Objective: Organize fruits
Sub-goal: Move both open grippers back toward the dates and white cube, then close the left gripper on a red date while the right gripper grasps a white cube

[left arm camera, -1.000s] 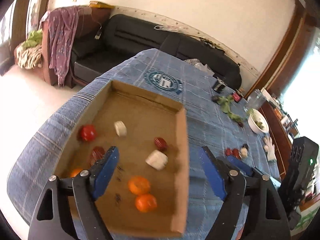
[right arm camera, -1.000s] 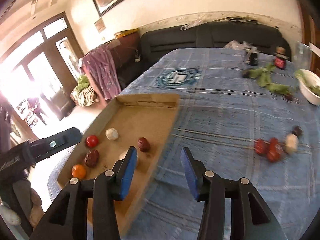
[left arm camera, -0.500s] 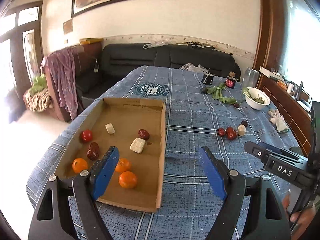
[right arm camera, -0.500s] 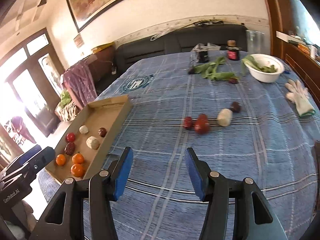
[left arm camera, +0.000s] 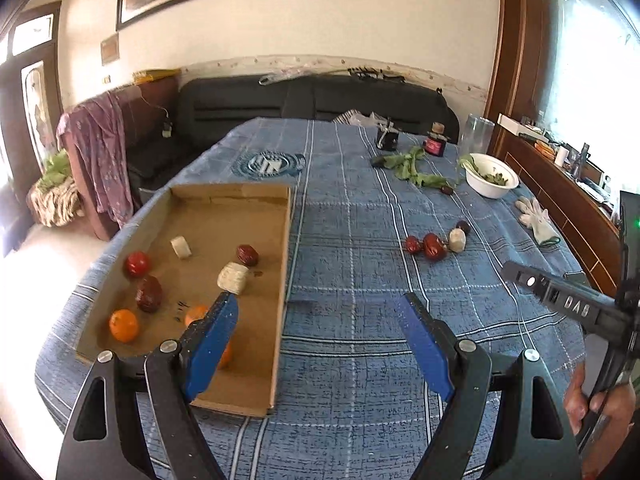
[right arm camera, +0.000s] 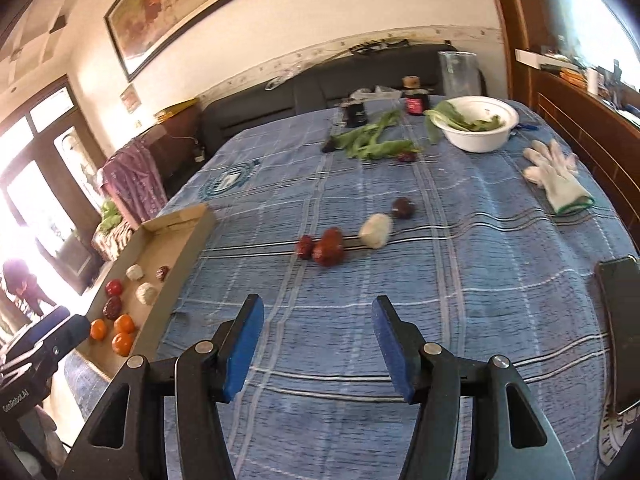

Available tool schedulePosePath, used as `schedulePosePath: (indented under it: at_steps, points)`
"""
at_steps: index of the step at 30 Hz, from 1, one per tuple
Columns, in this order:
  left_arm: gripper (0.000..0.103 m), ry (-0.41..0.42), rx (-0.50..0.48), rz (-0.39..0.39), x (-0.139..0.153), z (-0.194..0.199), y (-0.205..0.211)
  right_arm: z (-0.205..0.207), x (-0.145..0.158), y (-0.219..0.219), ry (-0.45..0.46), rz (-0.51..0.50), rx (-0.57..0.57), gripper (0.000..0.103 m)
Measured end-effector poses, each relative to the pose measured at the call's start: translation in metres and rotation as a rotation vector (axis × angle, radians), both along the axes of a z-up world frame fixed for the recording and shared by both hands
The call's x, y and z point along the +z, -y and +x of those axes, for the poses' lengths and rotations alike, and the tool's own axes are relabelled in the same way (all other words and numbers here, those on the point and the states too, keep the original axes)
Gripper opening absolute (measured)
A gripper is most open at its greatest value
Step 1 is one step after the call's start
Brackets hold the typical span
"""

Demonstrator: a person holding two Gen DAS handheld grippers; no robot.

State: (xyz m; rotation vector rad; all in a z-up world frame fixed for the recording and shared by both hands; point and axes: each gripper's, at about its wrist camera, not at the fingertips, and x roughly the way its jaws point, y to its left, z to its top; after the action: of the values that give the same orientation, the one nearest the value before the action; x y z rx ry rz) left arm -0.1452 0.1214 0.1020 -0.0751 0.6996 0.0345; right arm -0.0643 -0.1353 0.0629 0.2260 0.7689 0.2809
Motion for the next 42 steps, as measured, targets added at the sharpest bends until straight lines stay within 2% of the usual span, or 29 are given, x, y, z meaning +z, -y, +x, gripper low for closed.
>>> schedulePosePath:
  at_steps: [8,13,20,24,27,28,29,31,38,42]
  points:
    - [0.081,-0.054,-0.033,-0.034,-0.020,0.025,0.005,0.045,-0.011,0.035,-0.060,0.001,-0.086,0.061]
    - [0.081,-0.071,-0.077,-0.036,-0.029,0.050,0.015,0.087,-0.027,0.028,-0.115,0.045,-0.083,0.061]
    - [0.081,-0.087,-0.164,-0.041,-0.038,0.092,0.038,0.126,-0.048,0.009,-0.157,0.051,-0.082,0.061]
    - [0.081,-0.099,-0.227,-0.010,-0.050,0.108,0.054,0.134,-0.057,-0.002,-0.162,0.032,-0.062,0.060]
    - [0.069,-0.101,-0.264,-0.003,-0.054,0.118,0.065,0.134,-0.058,-0.009,-0.140,-0.015,-0.048,0.059]
    - [0.062,-0.106,-0.280,-0.006,-0.056,0.122,0.070,0.134,-0.058,-0.010,-0.133,-0.035,-0.049,0.050]
    - [0.059,-0.112,-0.295,-0.014,-0.057,0.127,0.074,0.135,-0.059,-0.010,-0.133,-0.049,-0.051,0.034]
    - [0.056,-0.120,-0.321,-0.032,-0.060,0.135,0.082,0.135,-0.059,-0.007,-0.132,-0.041,-0.045,0.035]
    - [0.056,-0.098,-0.405,-0.042,-0.067,0.168,0.115,0.130,-0.055,0.020,-0.128,0.018,-0.099,0.035]
    - [0.056,-0.130,-0.441,-0.028,-0.079,0.188,0.128,0.130,-0.059,0.031,-0.150,0.048,-0.116,0.035]
